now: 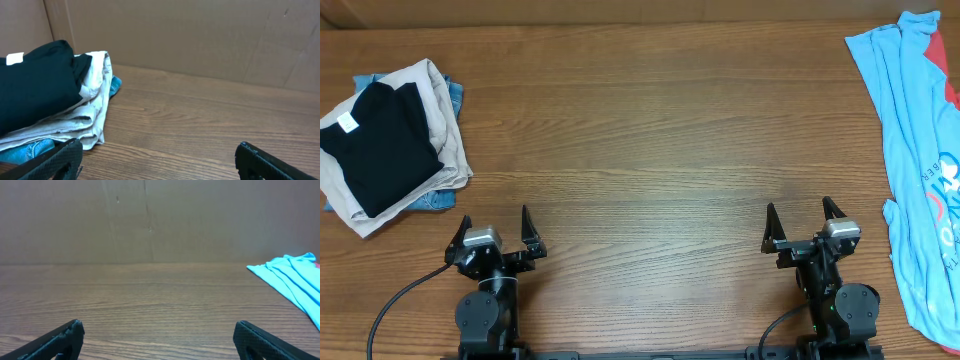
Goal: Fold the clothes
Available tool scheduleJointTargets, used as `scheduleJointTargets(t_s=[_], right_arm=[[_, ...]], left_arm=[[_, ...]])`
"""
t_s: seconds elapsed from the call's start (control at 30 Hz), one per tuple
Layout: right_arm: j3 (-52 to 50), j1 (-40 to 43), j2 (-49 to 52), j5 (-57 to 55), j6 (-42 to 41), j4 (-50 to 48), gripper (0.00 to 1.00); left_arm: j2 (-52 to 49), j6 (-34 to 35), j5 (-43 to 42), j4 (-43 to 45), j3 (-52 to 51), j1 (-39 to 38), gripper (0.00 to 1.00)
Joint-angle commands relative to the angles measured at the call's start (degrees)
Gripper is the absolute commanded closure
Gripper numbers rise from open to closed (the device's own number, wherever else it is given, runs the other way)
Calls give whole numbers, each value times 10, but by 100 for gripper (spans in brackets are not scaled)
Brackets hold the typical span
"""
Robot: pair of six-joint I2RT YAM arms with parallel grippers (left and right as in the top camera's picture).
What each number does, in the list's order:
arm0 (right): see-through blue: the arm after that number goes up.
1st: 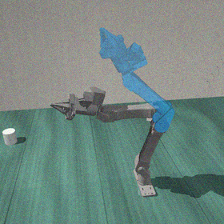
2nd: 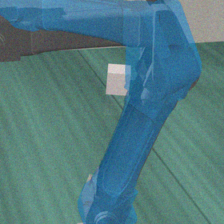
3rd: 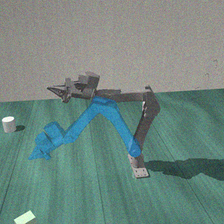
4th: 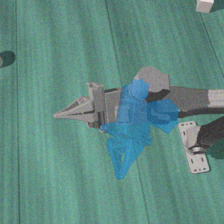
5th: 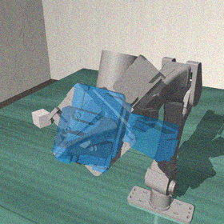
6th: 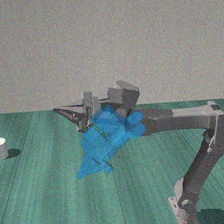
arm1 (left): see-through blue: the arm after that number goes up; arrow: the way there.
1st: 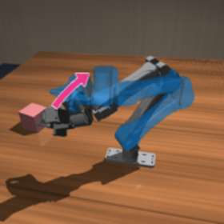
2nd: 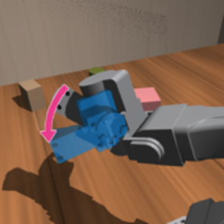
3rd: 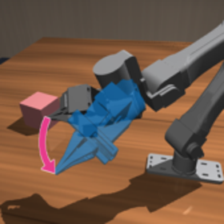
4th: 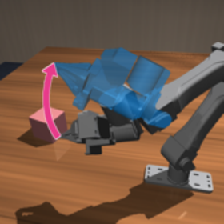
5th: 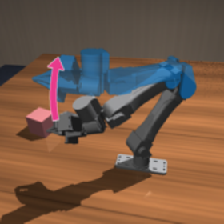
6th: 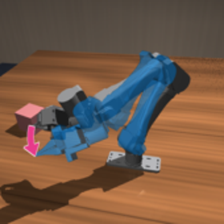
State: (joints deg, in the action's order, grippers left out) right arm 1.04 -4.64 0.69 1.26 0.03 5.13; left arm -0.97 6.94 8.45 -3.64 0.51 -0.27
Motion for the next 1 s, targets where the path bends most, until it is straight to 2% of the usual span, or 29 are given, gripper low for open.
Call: scheduleJointTargets(t_s=[0.0,0.97], right_arm=[[-6,-2,-3,1,4,-4,0],[-6,-2,-3,1,4,-4,0]], left_arm=[[7,-3,5,1,-2,3,0],[7,-3,5,1,-2,3,0]])
